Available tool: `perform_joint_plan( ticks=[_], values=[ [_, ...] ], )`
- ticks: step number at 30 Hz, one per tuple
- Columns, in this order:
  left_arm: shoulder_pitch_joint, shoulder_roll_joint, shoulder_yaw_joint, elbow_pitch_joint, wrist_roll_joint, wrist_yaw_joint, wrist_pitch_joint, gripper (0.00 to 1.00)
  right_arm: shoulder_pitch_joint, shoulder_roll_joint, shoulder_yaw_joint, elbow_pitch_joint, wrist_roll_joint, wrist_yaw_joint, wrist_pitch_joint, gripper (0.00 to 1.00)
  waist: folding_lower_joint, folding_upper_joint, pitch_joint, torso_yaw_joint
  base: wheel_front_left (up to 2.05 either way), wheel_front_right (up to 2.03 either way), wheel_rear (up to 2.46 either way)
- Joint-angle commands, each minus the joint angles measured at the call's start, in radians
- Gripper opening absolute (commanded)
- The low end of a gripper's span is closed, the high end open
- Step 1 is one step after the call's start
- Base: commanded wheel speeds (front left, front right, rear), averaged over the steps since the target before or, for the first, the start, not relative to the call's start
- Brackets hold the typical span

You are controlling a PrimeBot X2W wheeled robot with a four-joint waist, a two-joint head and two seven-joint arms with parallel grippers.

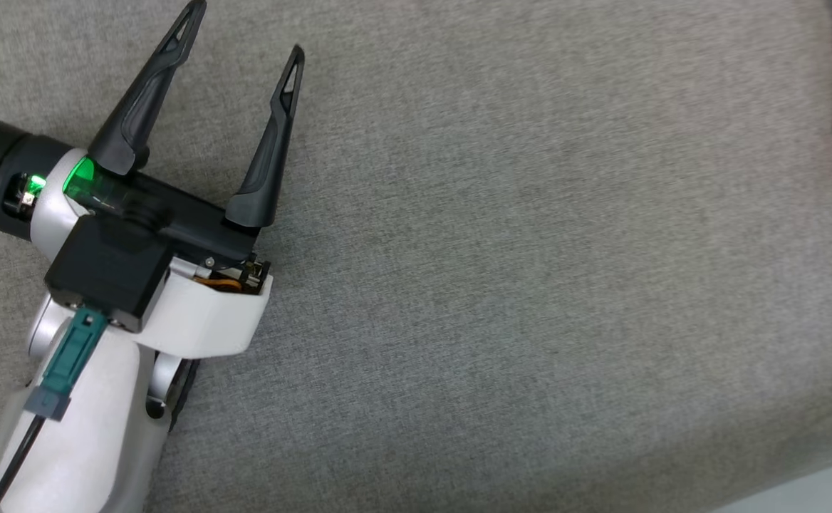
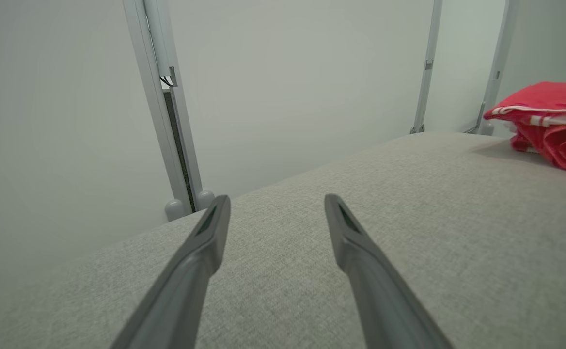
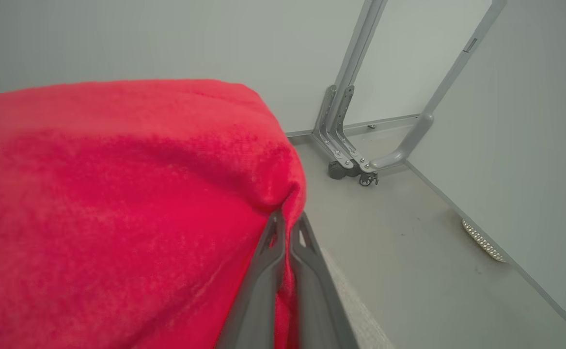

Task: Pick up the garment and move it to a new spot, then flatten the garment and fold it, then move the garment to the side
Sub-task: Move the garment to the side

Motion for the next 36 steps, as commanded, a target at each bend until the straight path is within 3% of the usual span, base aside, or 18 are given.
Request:
perform_joint_plan(
  ticks=[1,2,3,4,5,14,23,29,36],
  values=[
    [-0.01,0.015,0.002,0.011,0.008,0.0,0.005,1.0,-0.018,0.011,0.01,0.036,0.008,-0.002,0.005,0.0,0.0,0.0,0.042,0.02,0.0,0.0,0.0],
    [-0.009,0.017,0.0,0.01,0.01,0.0,0.004,1.0,-0.03,0.019,0.013,0.054,0.016,-0.002,-0.003,0.0,0.0,0.0,0.048,0.021,0.0,0.0,0.0],
    [-0.008,0.019,-0.001,0.01,0.011,0.001,0.006,1.0,-0.044,0.022,0.013,0.073,0.018,-0.002,-0.018,0.24,0.0,0.0,0.054,0.022,0.0,0.0,0.0],
    [-0.008,0.021,-0.003,0.012,0.013,0.002,0.008,1.0,-0.051,0.029,0.017,0.098,0.02,-0.002,-0.017,0.74,0.0,0.0,0.056,0.022,0.0,0.0,0.0],
    [-0.008,0.022,-0.005,0.013,0.014,0.003,0.009,1.0,-0.056,0.041,0.028,0.111,0.022,-0.002,-0.026,1.0,0.0,0.0,0.057,0.021,0.0,0.0,0.0],
    [0.003,0.013,-0.017,0.024,-0.001,0.008,-0.007,1.0,-0.042,0.048,0.084,0.165,0.041,-0.001,-0.086,1.0,0.0,0.0,-0.004,-0.013,0.0,0.0,0.0],
    [0.104,-0.011,-0.018,0.095,-0.046,0.036,-0.054,1.0,0.1,0.076,0.071,0.046,0.039,-0.001,-0.12,1.0,0.0,0.0,-0.184,-0.057,0.0,0.0,0.0],
    [0.207,-0.034,0.004,0.135,-0.088,0.074,-0.077,1.0,0.286,0.176,-0.01,-0.18,-0.044,-0.001,-0.119,1.0,0.0,0.0,-0.293,-0.067,0.0,0.0,0.0],
    [0.283,-0.043,0.026,0.155,-0.121,0.098,-0.093,1.0,0.513,0.362,-0.051,-0.452,-0.161,-0.001,-0.119,1.0,0.0,0.0,-0.381,-0.033,0.0,0.0,0.0]
  ],
)
